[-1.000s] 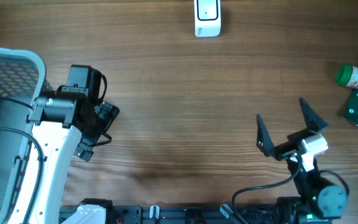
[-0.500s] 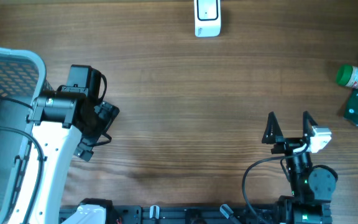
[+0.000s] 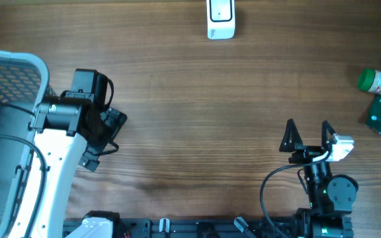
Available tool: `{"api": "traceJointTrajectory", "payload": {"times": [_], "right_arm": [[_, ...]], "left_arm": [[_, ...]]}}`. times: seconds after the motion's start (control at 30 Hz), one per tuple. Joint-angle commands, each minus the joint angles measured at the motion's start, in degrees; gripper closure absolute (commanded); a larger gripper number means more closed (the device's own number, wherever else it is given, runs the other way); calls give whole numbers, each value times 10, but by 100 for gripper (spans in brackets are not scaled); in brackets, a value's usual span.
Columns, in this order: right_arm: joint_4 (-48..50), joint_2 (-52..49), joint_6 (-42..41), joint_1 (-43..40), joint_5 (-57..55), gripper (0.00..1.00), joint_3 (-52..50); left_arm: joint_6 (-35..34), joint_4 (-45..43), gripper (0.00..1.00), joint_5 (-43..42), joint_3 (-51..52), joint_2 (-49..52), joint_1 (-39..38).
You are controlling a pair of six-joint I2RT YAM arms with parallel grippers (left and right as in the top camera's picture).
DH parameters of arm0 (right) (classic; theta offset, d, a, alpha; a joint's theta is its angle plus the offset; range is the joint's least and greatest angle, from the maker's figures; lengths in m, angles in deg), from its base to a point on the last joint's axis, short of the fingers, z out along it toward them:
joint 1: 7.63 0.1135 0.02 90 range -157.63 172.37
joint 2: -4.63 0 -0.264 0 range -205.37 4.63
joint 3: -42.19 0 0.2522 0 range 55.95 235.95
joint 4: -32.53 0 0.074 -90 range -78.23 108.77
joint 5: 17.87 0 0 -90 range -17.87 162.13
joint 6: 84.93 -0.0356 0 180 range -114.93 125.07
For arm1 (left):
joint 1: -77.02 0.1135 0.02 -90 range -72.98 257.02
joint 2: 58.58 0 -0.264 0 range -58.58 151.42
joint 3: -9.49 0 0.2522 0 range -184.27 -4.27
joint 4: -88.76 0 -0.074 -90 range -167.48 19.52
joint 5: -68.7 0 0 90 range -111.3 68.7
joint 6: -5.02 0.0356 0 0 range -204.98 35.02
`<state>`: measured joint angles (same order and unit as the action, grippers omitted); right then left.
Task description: Scan the item barcode
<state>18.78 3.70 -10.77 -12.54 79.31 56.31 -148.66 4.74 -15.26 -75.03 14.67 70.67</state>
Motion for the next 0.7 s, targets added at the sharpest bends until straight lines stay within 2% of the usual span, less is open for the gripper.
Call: {"api": "traceJointTrajectory", "payload": {"times": [0.0,0.23,0.37,0.43,0.47,0.6,0.67], "right_arm": [[3,5,-8,3,-12,0,-1],[3,5,-8,3,-12,0,-1],[3,5,-9,3,-12,0,-1],[3,5,-8,3,-12,0,-1],[3,5,-8,3,-12,0,-1],[3,5,-9,3,-12,0,-1],[3,5,-9,3,-12,0,-1]], "left_arm": [[3,0,0,0,-5,-5,3],[4,1,0,0,-5,-5,2],[4,-14,0,27,-5,-31,-4],[8,-87,0,30,3,-68,-26],[41,-178,0,55,22,-106,-51],[251,-497,0,34,127,-234,-101],[316,-594,0,2,178,-284,-101]]}}
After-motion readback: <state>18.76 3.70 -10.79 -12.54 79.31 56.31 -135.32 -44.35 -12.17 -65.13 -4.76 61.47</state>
